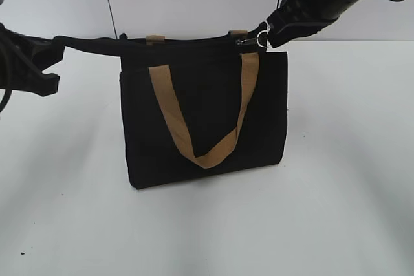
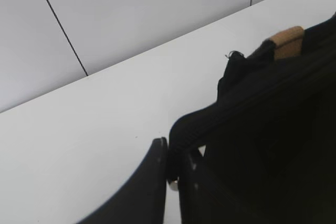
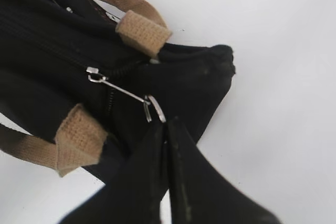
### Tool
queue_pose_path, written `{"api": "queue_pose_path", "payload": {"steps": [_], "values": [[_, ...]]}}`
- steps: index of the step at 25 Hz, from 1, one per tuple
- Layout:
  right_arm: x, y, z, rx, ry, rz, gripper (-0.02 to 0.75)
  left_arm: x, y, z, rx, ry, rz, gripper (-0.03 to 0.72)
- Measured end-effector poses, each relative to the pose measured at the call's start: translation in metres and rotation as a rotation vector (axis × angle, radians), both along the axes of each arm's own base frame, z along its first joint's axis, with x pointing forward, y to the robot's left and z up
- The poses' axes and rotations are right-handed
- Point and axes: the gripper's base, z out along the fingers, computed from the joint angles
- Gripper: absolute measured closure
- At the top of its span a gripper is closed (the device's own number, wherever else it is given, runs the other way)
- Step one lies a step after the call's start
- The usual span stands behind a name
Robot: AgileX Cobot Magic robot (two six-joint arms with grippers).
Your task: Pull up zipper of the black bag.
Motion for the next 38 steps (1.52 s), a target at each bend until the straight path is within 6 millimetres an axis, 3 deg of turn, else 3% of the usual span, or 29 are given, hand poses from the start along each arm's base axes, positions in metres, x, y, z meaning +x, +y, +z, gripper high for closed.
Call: {"api": "queue_pose_path", "payload": {"steps": [6,8,10,15,18,25,31,34,38], "values": [[-0.001,0.001,0.001,0.025,0.012,-0.011,0.746,0.0,0.0,0.0,-0.004,0.002,0.003,0.656],[-0.002,0.002,0.004,0.048,0.011,-0.018,0.708,0.0,0.001,0.0,-0.021,0.009,0.016,0.641],[-0.005,0.001,0.012,0.072,-0.003,-0.026,0.608,0.0,0.001,0.0,-0.05,0.025,0.04,0.57],[-0.019,-0.001,0.038,0.119,-0.026,-0.033,0.236,-0.002,0.007,-0.005,-0.155,0.149,0.161,0.232],[-0.029,-0.002,0.041,0.125,0.051,-0.035,0.144,-0.01,0.011,-0.007,-0.198,0.282,0.245,0.171],[-0.045,-0.002,0.036,0.11,0.244,-0.042,0.125,-0.034,0.02,0.019,-0.187,0.414,0.293,0.153],[-0.057,-0.005,0.042,0.104,0.31,-0.042,0.125,-0.076,0.033,0.045,-0.185,0.426,0.298,0.181],[-0.072,-0.009,0.052,0.113,0.289,-0.042,0.129,-0.1,0.041,0.056,-0.189,0.414,0.296,0.187],[-0.107,-0.021,0.054,0.117,0.278,-0.047,0.135,-0.133,0.052,0.066,-0.148,0.395,0.268,0.189]]}}
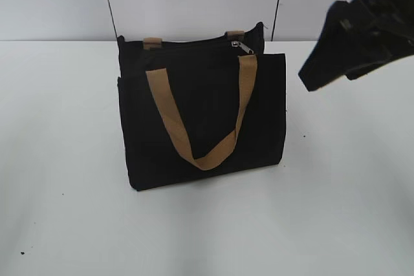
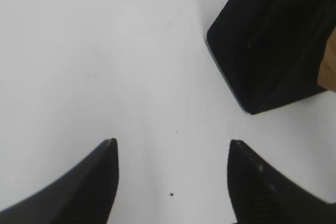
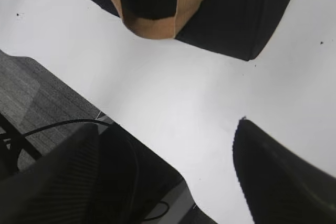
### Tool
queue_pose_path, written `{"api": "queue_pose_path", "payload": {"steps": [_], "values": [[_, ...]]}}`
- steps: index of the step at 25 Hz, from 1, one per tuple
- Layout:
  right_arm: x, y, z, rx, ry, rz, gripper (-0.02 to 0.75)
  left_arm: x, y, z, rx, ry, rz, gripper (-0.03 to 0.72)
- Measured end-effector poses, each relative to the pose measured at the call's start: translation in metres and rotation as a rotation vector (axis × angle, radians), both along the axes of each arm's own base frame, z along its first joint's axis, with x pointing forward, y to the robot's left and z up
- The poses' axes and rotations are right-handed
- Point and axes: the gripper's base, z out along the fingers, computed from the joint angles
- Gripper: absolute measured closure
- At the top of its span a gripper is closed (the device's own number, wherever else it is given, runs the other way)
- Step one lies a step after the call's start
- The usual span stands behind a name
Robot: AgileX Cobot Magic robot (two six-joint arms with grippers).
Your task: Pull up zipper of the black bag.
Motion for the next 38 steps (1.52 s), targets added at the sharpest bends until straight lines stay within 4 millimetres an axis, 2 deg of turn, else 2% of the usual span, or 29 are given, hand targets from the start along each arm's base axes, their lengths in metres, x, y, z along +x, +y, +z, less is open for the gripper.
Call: {"api": "queue_pose_path", "payload": {"steps": [6,10,13,16,21,26,29,38], "values": [[-0.066,-0.021,-0.003,0.021,-0.05,-0.033,0.141,-0.043,0.014,0.005,0.051,-0.022,-0.05,0.189],[-0.112,-0.035,0.002,0.057,-0.136,-0.052,0.141,-0.063,0.02,0.008,0.034,-0.079,-0.057,0.196],[-0.147,-0.047,0.006,0.09,-0.226,-0.074,0.141,-0.073,0.023,0.008,0.031,-0.092,-0.056,0.197],[-0.176,-0.06,0.002,0.091,-0.285,-0.129,0.141,-0.081,0.024,0.007,0.018,-0.09,-0.064,0.198],[-0.215,-0.082,-0.017,0.047,-0.385,-0.209,0.141,-0.09,0.027,-0.003,0.015,-0.086,-0.066,0.198],[-0.232,-0.099,-0.041,-0.056,-0.467,-0.246,0.141,-0.096,0.029,-0.024,0.022,-0.06,-0.068,0.198],[-0.236,-0.105,-0.057,-0.106,-0.486,-0.257,0.141,-0.104,0.031,-0.026,0.01,-0.102,-0.067,0.198],[-0.235,-0.105,-0.064,-0.098,-0.53,-0.269,0.153,-0.106,0.032,-0.031,0.015,-0.184,-0.084,0.2]]}}
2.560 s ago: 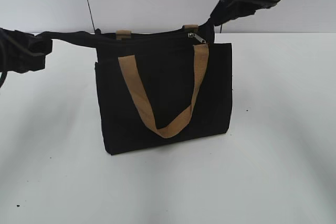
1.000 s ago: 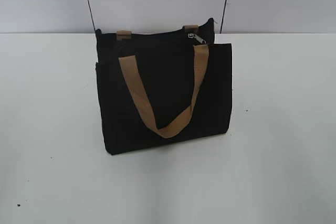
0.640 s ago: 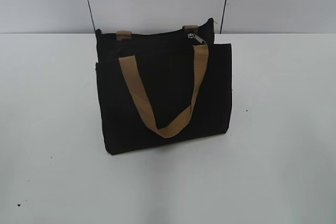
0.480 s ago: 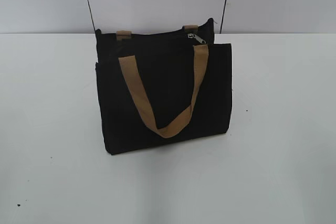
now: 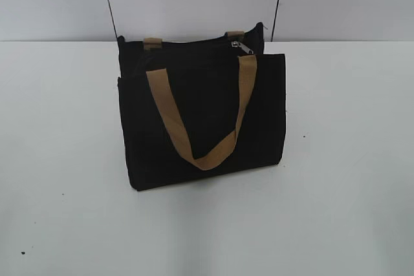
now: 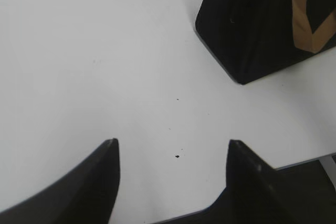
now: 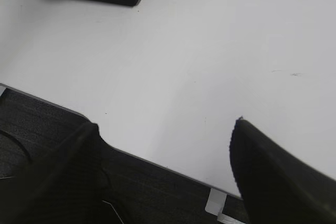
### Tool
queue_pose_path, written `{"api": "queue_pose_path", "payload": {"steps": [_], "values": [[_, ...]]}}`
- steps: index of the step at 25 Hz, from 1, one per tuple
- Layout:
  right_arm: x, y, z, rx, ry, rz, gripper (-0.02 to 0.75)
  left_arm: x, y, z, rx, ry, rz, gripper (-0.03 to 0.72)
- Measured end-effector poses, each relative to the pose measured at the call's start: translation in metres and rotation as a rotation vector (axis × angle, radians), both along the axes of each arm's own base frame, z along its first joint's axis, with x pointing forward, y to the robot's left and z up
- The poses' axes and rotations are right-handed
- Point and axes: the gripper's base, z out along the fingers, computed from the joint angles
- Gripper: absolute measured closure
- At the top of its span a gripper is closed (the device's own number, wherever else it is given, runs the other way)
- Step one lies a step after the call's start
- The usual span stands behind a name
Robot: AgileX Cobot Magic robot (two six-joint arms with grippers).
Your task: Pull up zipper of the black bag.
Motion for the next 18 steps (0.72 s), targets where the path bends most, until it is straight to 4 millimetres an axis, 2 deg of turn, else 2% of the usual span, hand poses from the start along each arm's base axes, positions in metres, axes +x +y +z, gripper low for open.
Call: {"api": "queue_pose_path", "payload": {"steps": [13,18], "values": [[0.0,0.0,-0.0001,0.002,-0.002,-0.001,0.159,0.0001,0.0,0.0002,0.002,-0.003,0.005,0.229],[-0.003,-0.0018,0.0004,0.008,-0.027,-0.055,0.159,-0.0056,0.0018,0.0005,-0.008,-0.043,0.108,0.258]]}}
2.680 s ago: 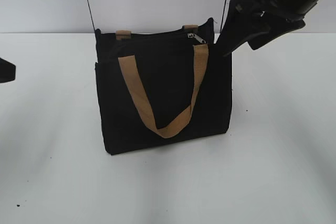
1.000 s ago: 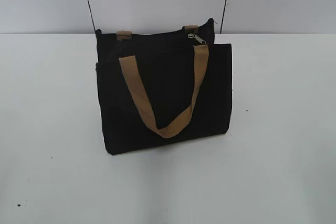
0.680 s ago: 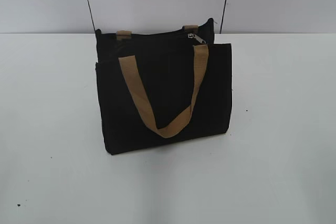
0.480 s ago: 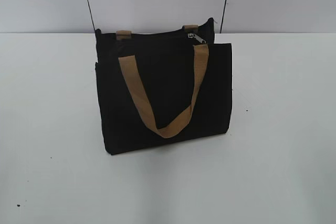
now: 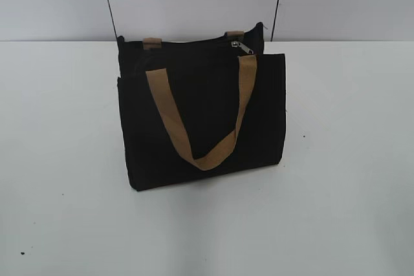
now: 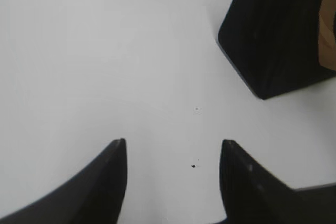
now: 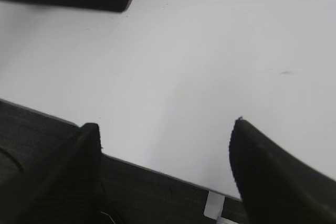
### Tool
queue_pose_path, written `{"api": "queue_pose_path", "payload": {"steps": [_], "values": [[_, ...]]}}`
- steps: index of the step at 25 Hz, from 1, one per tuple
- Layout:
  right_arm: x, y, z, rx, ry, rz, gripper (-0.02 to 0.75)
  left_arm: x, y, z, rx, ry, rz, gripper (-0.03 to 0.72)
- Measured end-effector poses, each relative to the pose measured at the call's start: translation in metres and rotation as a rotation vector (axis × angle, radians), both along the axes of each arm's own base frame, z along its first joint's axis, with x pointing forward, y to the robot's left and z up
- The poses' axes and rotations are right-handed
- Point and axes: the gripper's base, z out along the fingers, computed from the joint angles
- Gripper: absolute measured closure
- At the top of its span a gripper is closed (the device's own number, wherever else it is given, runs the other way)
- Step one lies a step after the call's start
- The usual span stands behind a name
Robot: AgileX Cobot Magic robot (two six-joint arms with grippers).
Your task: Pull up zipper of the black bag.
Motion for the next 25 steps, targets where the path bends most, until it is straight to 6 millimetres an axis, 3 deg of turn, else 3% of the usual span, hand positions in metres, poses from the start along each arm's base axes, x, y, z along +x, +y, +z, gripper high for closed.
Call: {"api": "queue_pose_path", "payload": {"steps": [9,25], "values": [[-0.021,-0.004,0.001,0.026,-0.152,-0.168,0.16,-0.009,0.001,0.0,-0.009,-0.057,0.11,0.269],[-0.021,-0.004,0.001,0.026,-0.155,-0.209,0.16,-0.009,0.001,0.0,-0.009,-0.058,0.11,0.269]]}}
